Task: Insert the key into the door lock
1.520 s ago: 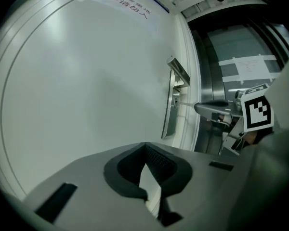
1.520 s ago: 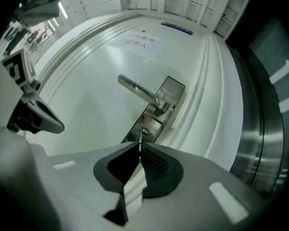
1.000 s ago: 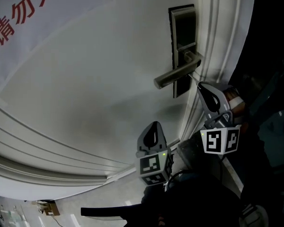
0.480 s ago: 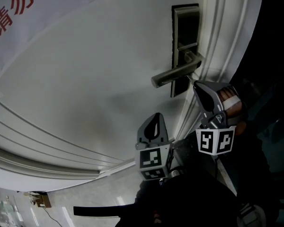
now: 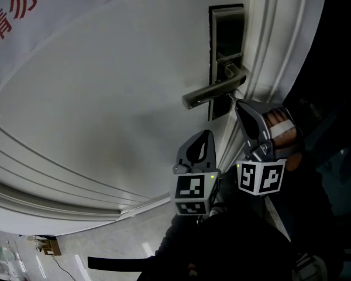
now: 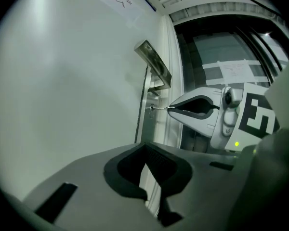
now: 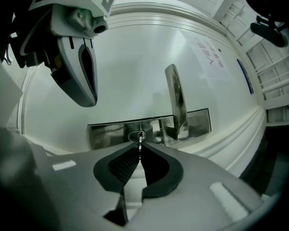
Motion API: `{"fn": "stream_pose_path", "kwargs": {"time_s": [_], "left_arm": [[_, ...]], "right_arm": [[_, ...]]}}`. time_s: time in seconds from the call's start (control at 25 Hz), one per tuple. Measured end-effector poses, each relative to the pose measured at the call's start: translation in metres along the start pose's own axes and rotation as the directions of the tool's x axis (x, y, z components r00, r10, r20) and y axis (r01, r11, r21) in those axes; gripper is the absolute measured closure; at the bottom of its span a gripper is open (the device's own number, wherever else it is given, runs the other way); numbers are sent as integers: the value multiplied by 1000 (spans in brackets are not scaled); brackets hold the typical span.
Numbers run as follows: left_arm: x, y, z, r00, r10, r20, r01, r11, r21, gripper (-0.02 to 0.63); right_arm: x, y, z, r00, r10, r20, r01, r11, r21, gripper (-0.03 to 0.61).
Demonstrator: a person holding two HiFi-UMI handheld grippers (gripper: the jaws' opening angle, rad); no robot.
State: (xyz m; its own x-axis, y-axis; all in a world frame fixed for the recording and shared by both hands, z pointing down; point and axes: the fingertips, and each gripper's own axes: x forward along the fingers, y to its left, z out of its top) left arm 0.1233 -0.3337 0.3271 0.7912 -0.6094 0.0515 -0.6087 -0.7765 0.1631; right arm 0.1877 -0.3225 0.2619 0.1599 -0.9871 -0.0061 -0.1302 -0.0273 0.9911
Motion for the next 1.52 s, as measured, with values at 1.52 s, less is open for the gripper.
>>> {"fn": "stream_pose_path", "kwargs": {"time_s": [1.52], "left_arm": [[1, 16, -10, 1000, 21, -22, -21, 999, -37, 612]], "right_arm": [[8, 2, 2, 1000, -15, -24, 13, 996, -83, 566]]}}
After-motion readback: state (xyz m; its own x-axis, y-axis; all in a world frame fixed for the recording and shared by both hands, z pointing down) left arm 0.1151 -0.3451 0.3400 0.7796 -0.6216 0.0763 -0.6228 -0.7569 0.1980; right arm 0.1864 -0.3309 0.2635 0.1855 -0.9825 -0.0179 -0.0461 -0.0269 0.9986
